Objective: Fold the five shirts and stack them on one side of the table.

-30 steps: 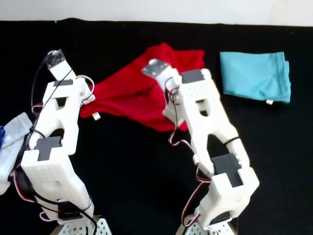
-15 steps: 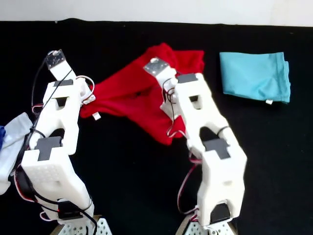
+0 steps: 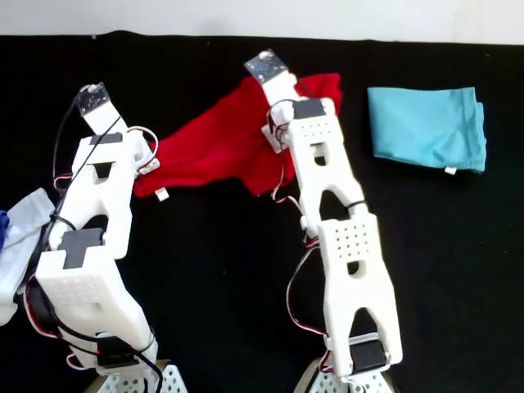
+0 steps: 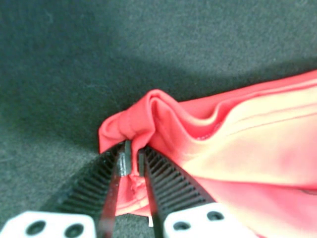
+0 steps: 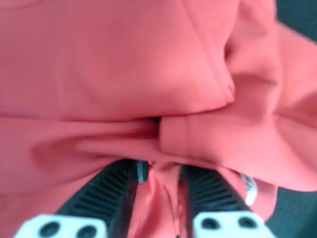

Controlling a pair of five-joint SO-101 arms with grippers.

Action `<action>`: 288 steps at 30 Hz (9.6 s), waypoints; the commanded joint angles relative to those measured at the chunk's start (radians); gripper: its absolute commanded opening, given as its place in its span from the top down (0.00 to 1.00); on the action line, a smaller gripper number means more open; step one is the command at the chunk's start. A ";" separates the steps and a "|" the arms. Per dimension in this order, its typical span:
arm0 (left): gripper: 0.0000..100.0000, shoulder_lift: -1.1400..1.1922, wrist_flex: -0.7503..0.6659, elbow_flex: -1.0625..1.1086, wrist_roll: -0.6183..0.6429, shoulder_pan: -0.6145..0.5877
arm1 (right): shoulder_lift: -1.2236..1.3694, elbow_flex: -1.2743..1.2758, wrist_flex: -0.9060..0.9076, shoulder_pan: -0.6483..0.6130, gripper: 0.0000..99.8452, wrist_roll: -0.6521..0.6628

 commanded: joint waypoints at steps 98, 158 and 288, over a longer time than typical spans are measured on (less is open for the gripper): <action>0.99 0.002 -0.008 -0.012 -0.002 0.005 | -0.921 1.089 0.492 -0.035 0.81 0.264; 0.99 -0.027 0.069 -0.022 0.003 0.001 | -0.719 0.598 0.344 0.074 0.99 -0.080; 0.99 -0.530 1.099 -0.624 -0.279 0.226 | -1.572 1.107 -0.191 0.312 0.99 -0.041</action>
